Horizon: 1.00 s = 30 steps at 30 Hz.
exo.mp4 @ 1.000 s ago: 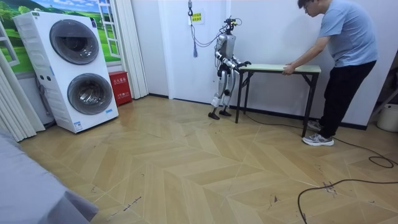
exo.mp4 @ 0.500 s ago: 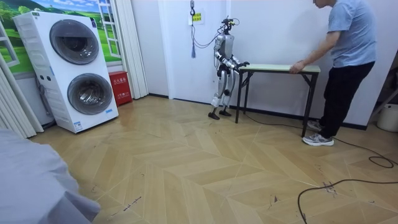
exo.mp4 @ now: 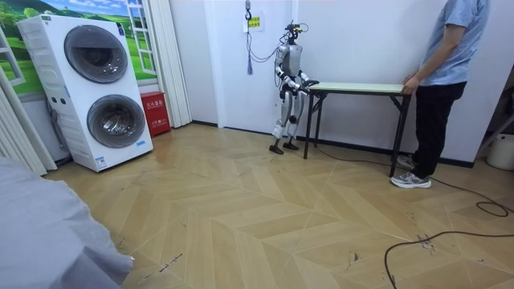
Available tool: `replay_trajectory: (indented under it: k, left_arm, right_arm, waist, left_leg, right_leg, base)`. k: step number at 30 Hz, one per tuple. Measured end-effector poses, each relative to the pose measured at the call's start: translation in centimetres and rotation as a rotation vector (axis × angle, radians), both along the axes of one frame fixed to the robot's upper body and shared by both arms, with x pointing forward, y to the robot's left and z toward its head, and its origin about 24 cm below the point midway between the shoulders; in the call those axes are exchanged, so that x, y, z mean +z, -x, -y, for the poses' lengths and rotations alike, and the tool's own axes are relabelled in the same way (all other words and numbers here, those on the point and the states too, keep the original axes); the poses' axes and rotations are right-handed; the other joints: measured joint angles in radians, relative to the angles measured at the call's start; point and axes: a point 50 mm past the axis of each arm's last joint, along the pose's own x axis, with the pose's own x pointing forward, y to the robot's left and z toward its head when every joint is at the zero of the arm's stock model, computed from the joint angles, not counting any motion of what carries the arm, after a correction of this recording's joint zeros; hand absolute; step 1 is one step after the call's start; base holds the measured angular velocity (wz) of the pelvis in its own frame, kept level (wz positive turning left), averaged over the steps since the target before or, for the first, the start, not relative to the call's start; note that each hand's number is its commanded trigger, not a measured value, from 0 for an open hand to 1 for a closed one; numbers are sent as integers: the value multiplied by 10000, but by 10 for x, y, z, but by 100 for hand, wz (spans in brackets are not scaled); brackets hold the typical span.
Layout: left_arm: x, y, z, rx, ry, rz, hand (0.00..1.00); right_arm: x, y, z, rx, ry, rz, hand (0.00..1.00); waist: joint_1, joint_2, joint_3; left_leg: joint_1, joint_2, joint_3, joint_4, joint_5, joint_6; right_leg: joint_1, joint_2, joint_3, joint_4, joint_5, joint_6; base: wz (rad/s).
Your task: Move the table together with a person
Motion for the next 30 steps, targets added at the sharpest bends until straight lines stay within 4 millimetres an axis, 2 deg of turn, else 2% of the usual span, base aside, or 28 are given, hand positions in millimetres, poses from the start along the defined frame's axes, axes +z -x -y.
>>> replay_trajectory:
  k: [6, 15, 22, 24, 30]
  left_arm:
    - [0, -1, -1, -173, -172, 53, 0]
    - [0, -4, -1, -348, -286, 81, 0]
    - [-12, 12, 4, -1568, -1051, -764, 0]
    - [-14, 14, 5, -1744, -1202, -865, 0]
    - [-22, 26, -2, -1765, -1387, -1419, 0]
  right_arm:
    - [-1, 2, 0, 186, -232, 229, 0]
    - [0, 1, 3, 175, -254, 453, 0]
    - [0, 1, 8, -6, -243, 409, 0]
    - [-1, 1, 11, -81, -133, 390, 0]
    - [-5, 11, 12, 20, 44, 182, 0]
  waist:
    - [-4, -218, -79]
    - [0, -143, -43]
    - [1, -94, -37]
    - [-1, -49, -13]
    - [-57, -66, -15]
  left_leg:
    - [18, 27, 11, -3, 0, 2]
    - [32, 48, 14, -49, -4, 12]
    - [20, 62, 57, -90, -5, 8]
    - [40, 64, 61, -106, -6, 6]
    - [86, 68, 53, -161, -13, -8]
  right_leg:
    - [0, 18, -73, -6, 62, -8]
    - [-51, 44, -78, -10, 143, -44]
    - [-64, 47, -119, -31, 143, -43]
    - [-55, 49, -119, -29, 143, -43]
    - [-38, 61, -87, -12, 143, -43]
  base:
    - [-1]
    - [0]
    - [0]
    - [0]
    - [-1]
